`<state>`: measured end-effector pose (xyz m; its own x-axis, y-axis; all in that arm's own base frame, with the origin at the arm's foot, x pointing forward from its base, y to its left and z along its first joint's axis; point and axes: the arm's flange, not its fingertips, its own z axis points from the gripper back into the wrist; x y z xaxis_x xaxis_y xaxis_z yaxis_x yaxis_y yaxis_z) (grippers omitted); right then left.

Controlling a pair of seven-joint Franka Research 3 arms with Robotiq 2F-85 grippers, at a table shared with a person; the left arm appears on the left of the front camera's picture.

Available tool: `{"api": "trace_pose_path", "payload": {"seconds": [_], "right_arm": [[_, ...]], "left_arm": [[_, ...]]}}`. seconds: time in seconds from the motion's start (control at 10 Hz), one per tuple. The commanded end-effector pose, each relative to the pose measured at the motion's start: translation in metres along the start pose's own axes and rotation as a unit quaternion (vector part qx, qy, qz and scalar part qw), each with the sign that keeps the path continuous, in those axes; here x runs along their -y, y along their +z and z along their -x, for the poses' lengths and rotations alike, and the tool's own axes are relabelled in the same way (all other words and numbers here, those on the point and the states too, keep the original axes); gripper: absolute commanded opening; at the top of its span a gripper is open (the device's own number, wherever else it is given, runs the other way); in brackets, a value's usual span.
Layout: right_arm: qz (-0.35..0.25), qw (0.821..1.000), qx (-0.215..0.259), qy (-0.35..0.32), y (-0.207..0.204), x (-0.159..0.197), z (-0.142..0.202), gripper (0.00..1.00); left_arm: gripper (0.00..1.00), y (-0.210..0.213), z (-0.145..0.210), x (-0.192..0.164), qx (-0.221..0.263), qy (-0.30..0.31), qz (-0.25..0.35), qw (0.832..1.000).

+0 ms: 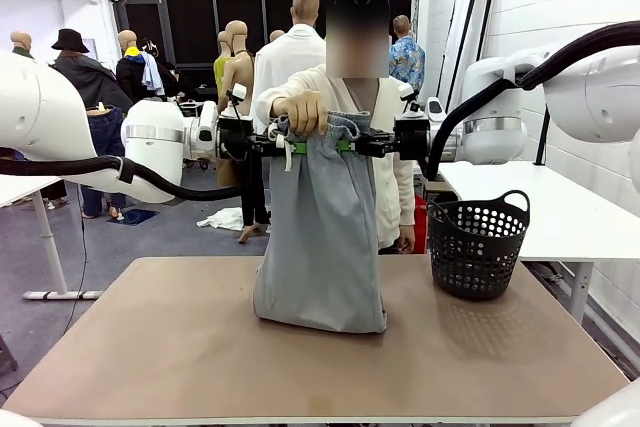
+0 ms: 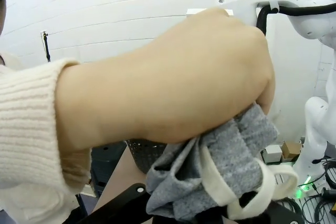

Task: Fold the training pants.
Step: Release the ends of the Training pants and then grab the overlapped ends, then fold the Training pants in half.

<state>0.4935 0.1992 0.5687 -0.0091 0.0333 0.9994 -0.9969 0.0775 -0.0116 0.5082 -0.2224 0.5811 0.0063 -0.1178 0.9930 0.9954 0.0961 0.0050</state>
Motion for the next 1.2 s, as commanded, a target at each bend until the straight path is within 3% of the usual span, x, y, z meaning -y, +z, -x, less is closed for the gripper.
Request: {"api": "trace_pose_path", "payload": {"seconds": [0.0, 0.1, 1.1], "right_arm": [[0.0, 1.0, -0.006, -0.006, -0.009, 0.008, -0.003, 0.0], [0.005, 1.0, -0.017, -0.006, -0.009, 0.009, -0.002, 0.0], [0.0, 1.0, -0.002, -0.003, 0.0, 0.001, 0.003, 0.0]], "left_arm": [[0.0, -0.013, -0.002, -0.009, -0.047, -0.017, -0.004, 0.999], [0.0, 0.0, 0.0, 0.0, 0.0, 0.0, 0.0, 1.0], [0.0, 0.0, 0.0, 0.0, 0.0, 0.0, 0.0, 1.0]]}}
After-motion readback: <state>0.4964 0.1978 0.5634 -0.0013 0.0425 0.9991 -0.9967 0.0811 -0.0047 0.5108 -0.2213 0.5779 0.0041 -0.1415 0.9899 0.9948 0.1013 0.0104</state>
